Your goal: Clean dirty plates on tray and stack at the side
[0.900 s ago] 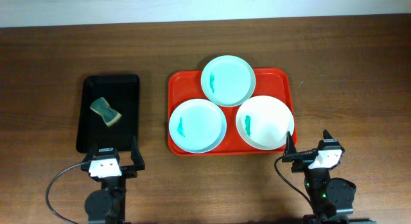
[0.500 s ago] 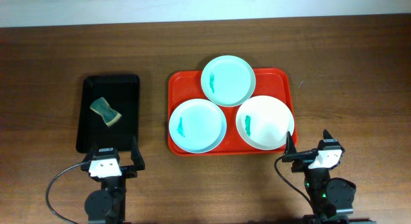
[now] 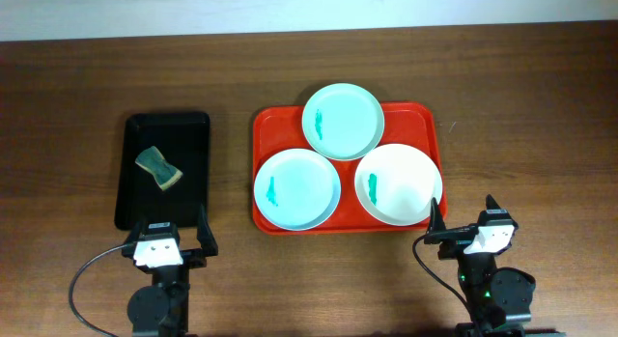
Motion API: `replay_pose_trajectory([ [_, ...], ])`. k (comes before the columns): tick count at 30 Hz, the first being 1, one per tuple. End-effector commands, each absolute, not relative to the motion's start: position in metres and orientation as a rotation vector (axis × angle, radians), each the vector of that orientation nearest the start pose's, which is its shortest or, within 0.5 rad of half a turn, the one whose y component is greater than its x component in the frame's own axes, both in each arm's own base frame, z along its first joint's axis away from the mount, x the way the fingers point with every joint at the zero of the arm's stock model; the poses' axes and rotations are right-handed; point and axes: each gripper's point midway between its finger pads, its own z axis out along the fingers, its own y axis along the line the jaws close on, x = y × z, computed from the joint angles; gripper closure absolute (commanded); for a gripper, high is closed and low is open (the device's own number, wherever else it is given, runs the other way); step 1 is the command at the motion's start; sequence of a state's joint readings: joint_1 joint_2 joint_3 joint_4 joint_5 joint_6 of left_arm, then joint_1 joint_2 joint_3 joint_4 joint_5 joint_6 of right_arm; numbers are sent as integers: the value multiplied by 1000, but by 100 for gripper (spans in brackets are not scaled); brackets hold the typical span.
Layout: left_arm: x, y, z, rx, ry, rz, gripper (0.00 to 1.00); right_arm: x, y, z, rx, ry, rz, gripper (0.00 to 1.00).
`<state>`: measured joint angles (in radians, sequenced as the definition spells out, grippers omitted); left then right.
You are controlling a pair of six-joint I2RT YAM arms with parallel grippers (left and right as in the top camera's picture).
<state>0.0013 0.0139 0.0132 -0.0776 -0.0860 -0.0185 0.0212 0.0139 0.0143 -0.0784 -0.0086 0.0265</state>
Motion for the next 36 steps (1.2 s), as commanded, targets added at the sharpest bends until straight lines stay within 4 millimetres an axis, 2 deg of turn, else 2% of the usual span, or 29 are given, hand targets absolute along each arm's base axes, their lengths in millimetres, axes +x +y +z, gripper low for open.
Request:
replay_pose_trajectory([
  [1,245,16,158,-69,1644,75,1,246,6,155,4,1652,42,1],
  [21,246,15,159,-73,1637,61,1,246,6,155,4,1652,42,2],
  [22,247,0,168,-58,1602,-60,1,246,6,155,4,1652,42,2],
  [24,234,-65,175,65,1600,-544,1,246,6,155,4,1652,42,2],
  [26,215,-99,179,141,1614,-824,1,246,6,155,4,1652,42,1],
  [28,208,-107,190,187,1574,-887,1,246,6,155,4,1652,42,1],
  [30,203,-111,213,252,1473,-880,1,246,6,155,4,1652,42,2],
  [32,190,-109,259,332,1262,-816,1,246,6,155,4,1652,42,1],
  [33,186,-105,275,332,1192,-783,1,246,6,155,4,1652,42,1],
  [36,185,-82,319,224,1076,-663,1,246,6,155,4,1652,42,2],
])
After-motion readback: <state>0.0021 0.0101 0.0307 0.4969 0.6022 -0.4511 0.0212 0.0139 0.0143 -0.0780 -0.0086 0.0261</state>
